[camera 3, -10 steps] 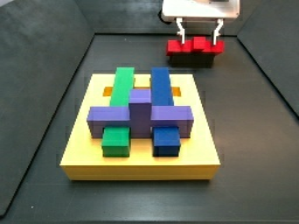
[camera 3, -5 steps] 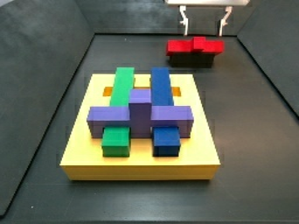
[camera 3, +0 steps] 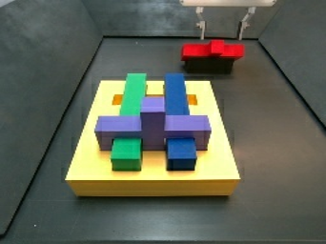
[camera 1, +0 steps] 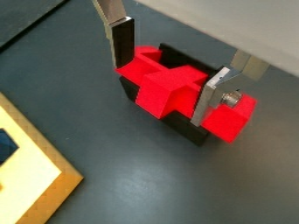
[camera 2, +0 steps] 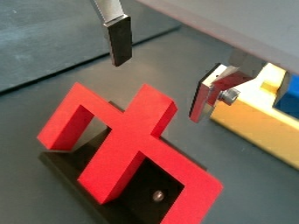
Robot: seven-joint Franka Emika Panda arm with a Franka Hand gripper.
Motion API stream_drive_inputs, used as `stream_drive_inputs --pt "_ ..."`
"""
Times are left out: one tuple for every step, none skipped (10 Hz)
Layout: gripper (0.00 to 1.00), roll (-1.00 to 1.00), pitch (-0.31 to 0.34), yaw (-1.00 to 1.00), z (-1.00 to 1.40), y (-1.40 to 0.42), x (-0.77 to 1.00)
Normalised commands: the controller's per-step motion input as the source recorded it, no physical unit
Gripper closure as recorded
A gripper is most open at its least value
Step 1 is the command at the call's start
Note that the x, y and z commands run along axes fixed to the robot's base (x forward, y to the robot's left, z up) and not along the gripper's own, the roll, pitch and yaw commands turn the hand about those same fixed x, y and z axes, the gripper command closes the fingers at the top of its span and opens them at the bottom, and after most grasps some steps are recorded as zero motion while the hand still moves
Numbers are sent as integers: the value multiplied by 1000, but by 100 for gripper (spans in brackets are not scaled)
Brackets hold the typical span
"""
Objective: Pick up the red object. Move up. Place the red object on the fixture. Regrasp the red object. Move to above the board. Insert the red object.
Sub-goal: Regrasp the red object.
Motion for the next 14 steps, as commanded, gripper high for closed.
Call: stream_drive_inputs --pt "0 1000 -151 0 6 -83 -111" --pt "0 1000 -106 0 3 -60 -69" --pt "0 1000 -89 0 0 -57 -57" --pt "0 1000 -80 0 0 -54 -51" --pt "0 1000 -86 0 0 -54 -46" --pt "0 1000 -86 0 0 -54 -46" --pt "0 1000 -97 0 3 -54 -23" --pt "0 1000 -100 0 9 -51 0" --pt "0 1000 -131 80 49 -106 11" --pt "0 1000 -106 80 34 -106 0" --pt "0 1000 -109 123 43 -146 0" --pt "0 1000 -100 166 43 -163 0" --pt "0 1000 -91 237 34 -129 0" --pt "0 1000 -69 311 11 -91 0"
